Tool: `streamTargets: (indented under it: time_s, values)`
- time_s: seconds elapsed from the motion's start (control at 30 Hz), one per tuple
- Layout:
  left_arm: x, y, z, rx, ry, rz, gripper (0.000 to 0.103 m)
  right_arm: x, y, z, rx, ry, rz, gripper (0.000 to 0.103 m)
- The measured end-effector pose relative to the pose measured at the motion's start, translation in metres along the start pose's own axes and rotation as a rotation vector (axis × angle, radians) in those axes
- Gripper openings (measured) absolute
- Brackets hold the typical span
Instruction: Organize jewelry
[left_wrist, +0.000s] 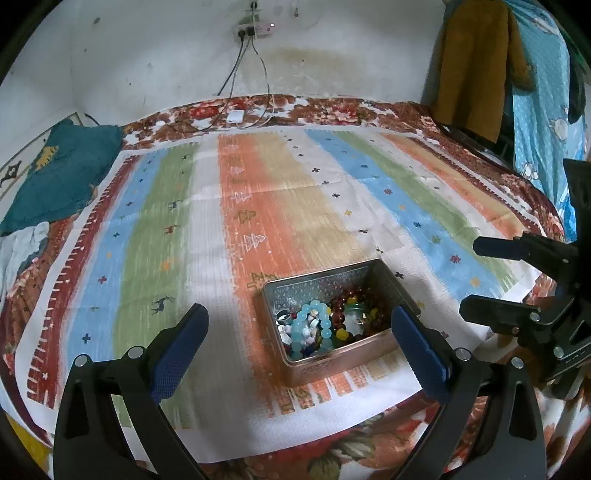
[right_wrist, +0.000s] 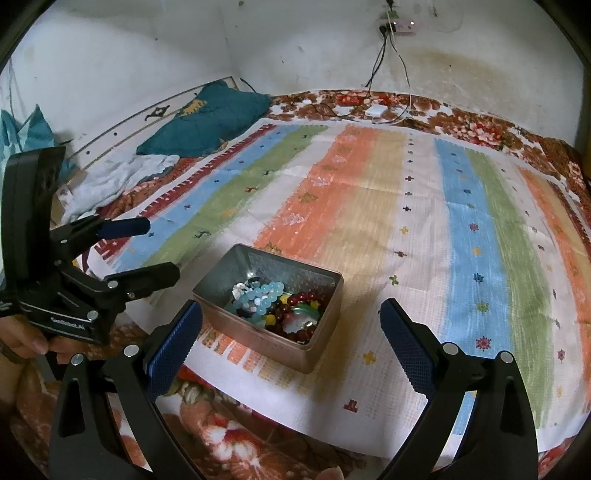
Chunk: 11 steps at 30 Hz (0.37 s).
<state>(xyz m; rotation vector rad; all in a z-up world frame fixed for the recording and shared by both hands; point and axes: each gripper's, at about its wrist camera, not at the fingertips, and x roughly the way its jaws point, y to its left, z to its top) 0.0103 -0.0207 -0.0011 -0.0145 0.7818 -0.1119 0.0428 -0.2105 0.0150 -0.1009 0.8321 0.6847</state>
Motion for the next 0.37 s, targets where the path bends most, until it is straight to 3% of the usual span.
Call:
streamTargets:
  time_s: [0.17, 0.37]
  values:
    - [-0.0020, 0.0017, 0.0012, -0.018, 0.001, -0.037, 0.097, -0.0008, -0.0016, -0.0007, 0.007, -0.004, -0.003, 0.098]
    - [0.0010, -0.0026, 0.0002, 0.005, 0.009, -0.021, 0.097, 0.0015, 0.0006, -0.0015, -0.003, 0.009, -0.006, 0.098]
